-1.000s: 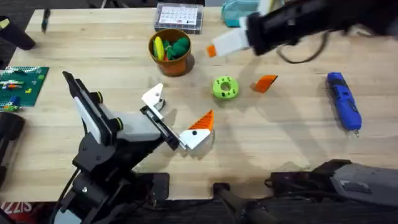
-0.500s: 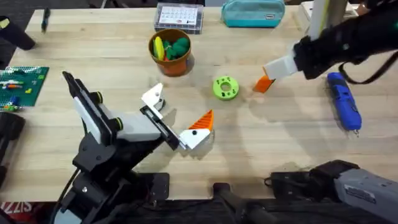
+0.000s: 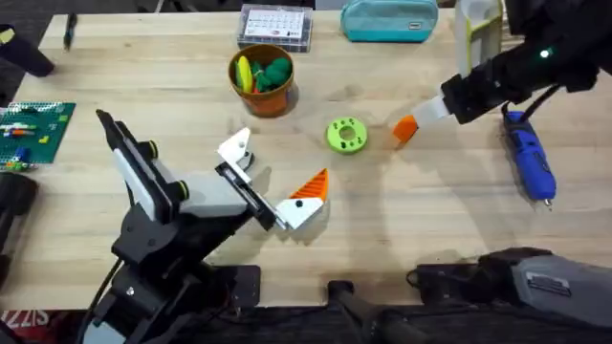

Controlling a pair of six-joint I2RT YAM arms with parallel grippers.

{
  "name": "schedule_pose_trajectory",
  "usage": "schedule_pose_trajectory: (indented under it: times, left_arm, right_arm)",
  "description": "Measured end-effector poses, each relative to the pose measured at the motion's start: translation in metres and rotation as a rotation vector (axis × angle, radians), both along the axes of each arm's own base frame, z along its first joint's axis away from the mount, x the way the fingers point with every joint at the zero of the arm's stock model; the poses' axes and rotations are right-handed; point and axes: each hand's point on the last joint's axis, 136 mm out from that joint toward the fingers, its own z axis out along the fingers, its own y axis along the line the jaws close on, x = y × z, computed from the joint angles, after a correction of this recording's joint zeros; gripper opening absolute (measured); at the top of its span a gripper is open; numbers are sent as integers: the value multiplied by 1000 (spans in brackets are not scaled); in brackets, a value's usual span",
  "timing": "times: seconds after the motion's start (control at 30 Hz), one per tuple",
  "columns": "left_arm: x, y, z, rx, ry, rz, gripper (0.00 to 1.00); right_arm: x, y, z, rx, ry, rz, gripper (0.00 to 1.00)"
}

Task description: Pick up the gripper from the table and insert it into the empty holder that is missing its gripper. Then pick up a screw, insert it into the mounting hole, and use the screwdriver to tighten it. Finally, clean up the table by picking up the vegetable and placing it into the bucket.

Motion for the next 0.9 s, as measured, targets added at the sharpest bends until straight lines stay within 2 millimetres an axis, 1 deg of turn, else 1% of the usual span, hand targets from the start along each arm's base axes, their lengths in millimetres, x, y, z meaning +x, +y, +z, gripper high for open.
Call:
schedule_pose_trajectory:
  times: [0.1, 0.3, 0.43, 0.57, 0.9]
  left_arm:
    - [0, 0, 0, 0, 0, 0, 988]
    - [0, 0, 0, 0, 0, 0, 988]
    - [0, 0, 0, 0, 0, 0, 988]
    - [0, 0, 0, 0, 0, 0, 988]
    - [0, 0, 0, 0, 0, 0, 988]
  right_arm:
    - [0, 2, -10, 5, 35, 19, 534]
    - [1, 5, -38, -3, 133, 48, 534]
    - [3, 5, -50, -10, 162, 57, 534]
    - [4, 4, -53, -16, 166, 60, 534]
    - [9, 5, -52, -13, 144, 60, 534]
